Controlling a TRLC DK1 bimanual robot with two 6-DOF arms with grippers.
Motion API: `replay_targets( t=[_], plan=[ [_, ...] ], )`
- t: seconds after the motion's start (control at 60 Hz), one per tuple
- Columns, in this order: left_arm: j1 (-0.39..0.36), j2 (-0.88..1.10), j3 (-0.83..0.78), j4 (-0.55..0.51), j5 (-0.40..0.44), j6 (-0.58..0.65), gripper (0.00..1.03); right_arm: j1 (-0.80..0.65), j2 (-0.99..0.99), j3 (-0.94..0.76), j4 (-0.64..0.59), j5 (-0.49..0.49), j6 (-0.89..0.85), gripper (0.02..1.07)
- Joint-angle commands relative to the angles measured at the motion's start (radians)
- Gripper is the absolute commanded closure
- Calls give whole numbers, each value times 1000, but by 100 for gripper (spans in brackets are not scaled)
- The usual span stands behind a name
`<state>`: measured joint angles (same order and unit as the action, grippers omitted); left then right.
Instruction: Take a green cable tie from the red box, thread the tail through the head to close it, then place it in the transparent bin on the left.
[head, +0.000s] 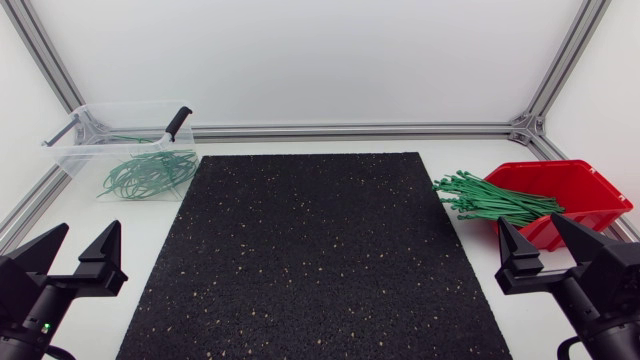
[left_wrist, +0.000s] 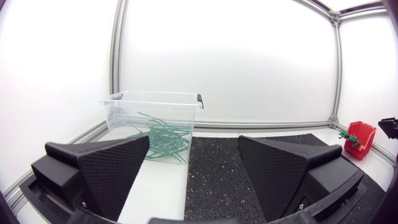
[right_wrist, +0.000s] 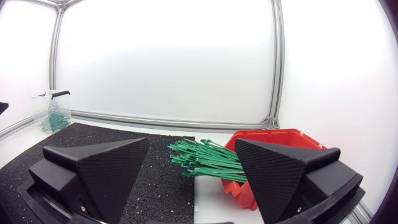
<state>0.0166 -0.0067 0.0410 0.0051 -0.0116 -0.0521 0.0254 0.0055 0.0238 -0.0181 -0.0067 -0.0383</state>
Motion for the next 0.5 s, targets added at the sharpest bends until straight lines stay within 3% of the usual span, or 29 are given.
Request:
replay_targets(
  t=[0.0,0.483],
  plan=[
    [-6,-6,-39,-20,5,5,4,7,-13,-25,18,-4,-15,5],
    [-6,-6,-38,-22,5,5,4,7,-12,84,-23,-4,-14,5]
  ],
)
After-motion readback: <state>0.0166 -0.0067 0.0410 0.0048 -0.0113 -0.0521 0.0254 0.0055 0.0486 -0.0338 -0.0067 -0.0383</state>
